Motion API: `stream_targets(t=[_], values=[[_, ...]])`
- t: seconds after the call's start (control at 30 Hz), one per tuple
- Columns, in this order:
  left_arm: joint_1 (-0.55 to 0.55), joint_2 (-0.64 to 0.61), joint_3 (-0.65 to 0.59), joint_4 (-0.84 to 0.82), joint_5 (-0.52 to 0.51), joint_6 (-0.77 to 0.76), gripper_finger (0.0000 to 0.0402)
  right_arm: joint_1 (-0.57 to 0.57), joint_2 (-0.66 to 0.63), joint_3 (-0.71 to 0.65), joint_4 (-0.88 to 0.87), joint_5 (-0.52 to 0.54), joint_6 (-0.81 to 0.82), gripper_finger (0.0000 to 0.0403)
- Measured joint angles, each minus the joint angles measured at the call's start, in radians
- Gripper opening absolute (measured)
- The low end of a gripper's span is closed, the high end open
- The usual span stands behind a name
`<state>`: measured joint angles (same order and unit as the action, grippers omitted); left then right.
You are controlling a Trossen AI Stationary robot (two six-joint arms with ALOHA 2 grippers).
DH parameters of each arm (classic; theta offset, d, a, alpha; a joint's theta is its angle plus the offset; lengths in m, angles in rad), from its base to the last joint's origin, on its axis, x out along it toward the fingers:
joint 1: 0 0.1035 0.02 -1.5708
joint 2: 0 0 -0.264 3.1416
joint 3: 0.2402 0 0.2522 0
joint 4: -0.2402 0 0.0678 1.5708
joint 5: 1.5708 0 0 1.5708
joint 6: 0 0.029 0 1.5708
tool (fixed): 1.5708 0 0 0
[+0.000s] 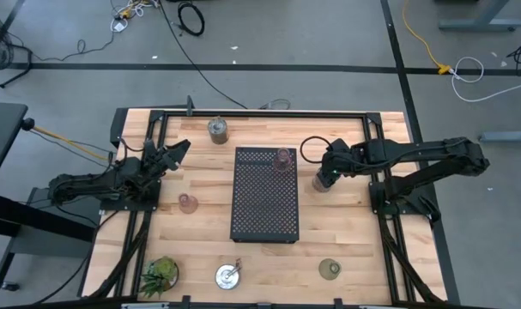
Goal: Pick & Place candle stick holders
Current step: Put the middle right silver scented candle on the shelf
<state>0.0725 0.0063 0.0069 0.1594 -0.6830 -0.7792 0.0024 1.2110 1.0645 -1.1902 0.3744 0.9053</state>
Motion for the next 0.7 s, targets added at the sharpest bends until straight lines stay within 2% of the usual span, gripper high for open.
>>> stream_targets(t=[0.4, 0.7], values=[[0.000, 0.000, 0.000, 0.000, 0.000, -0.003, 0.0287, -0.068, 0.012, 0.000, -0.036, -0.030, -0.033, 0.0399], [0.000, 0.000, 0.000, 0.000, 0.018, -0.003, 0.0287, -0.126, 0.143, 0.000, 0.018, -0.134, -0.149, 0.0400]])
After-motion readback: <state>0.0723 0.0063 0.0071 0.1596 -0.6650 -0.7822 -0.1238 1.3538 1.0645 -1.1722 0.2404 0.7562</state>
